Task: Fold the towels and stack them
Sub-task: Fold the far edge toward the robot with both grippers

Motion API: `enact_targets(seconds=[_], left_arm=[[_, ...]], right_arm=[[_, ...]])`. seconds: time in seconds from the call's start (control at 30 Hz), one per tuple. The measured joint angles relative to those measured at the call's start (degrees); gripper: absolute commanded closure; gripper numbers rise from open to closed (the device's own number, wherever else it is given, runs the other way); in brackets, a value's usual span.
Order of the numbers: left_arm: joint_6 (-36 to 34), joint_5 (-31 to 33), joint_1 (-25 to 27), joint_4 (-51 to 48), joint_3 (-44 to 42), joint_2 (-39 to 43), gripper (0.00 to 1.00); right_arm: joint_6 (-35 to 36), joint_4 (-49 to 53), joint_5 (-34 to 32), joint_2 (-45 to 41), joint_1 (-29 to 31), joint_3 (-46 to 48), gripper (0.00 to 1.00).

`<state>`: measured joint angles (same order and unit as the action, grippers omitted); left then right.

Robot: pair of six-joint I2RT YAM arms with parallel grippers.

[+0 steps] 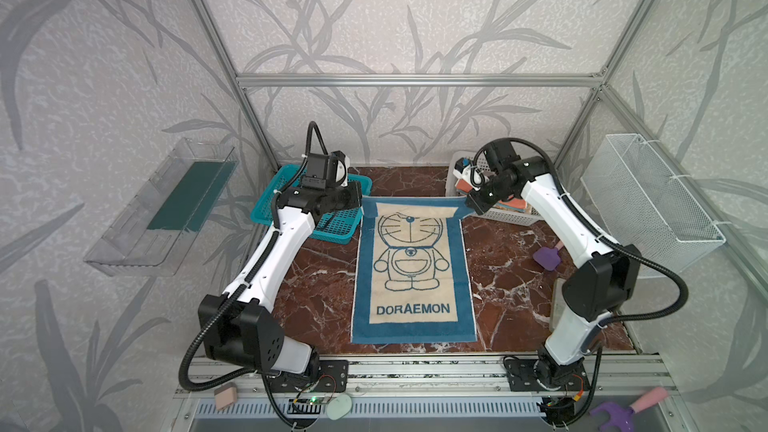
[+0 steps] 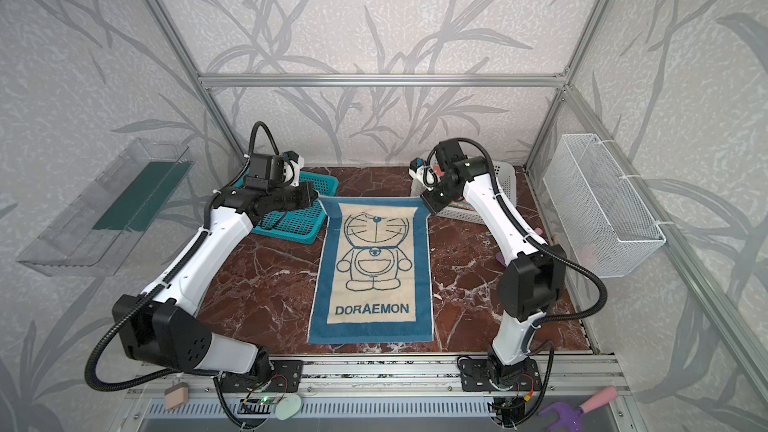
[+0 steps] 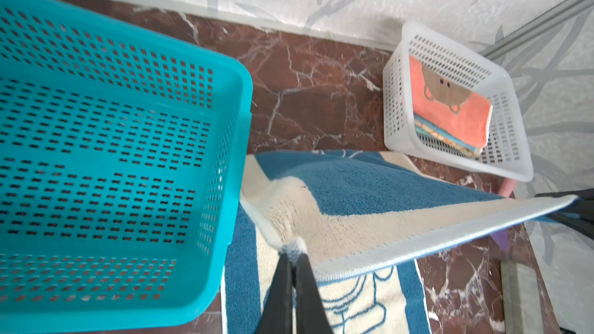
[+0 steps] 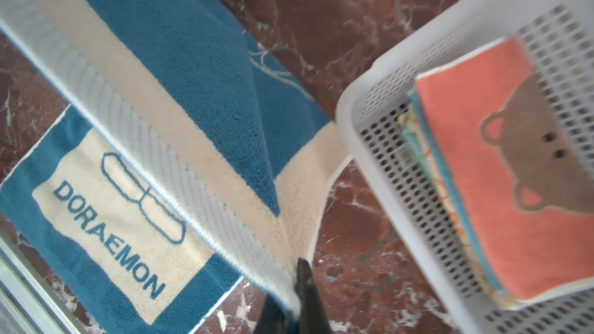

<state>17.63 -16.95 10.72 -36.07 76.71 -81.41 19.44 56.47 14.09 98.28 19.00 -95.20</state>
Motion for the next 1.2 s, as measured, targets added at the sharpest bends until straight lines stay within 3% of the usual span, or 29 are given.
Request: enact_targets(seconds=[0.27,0.4,0.53,0.77,0.93,1.07,1.2], left_arm=[[6.62,-4.0,0.94,0.9,-27.82,12.68,1.0],[11.28,-3.93,3.61,2.27,-37.05,13.33,1.0],[14.27,-3.91,5.97,5.18,-42.05,11.23,1.0],[17.27,-3.82,9.66,13.2,-44.22,5.27,1.0],[18.56,-4.72,11.02,20.31,-41.9,0.07,1.0],[17.84,-4.11,10.97,19.37,-36.26,-4.59,1.0],[15.3,-2.45,10.14,13.38,-28.52,-4.42,1.0]], right_arm=[[-11.61,-11.26,9.84,-14.53,3.13,29.55,1.0],[-19.26,-14.71,10.93,-10.29,7.91,38.91,1.0],[-25.77,-16.98,10.67,-3.21,11.08,42.03,1.0],[-28.7,-16.13,6.84,2.51,10.6,37.16,1.0],[-28.2,-14.78,1.57,5.42,6.49,31.76,1.0],[-27.5,-13.49,-1.03,5.4,2.84,29.29,1.0],[-26.32,-10.69,-2.1,4.15,2.84,25.99,1.0]])
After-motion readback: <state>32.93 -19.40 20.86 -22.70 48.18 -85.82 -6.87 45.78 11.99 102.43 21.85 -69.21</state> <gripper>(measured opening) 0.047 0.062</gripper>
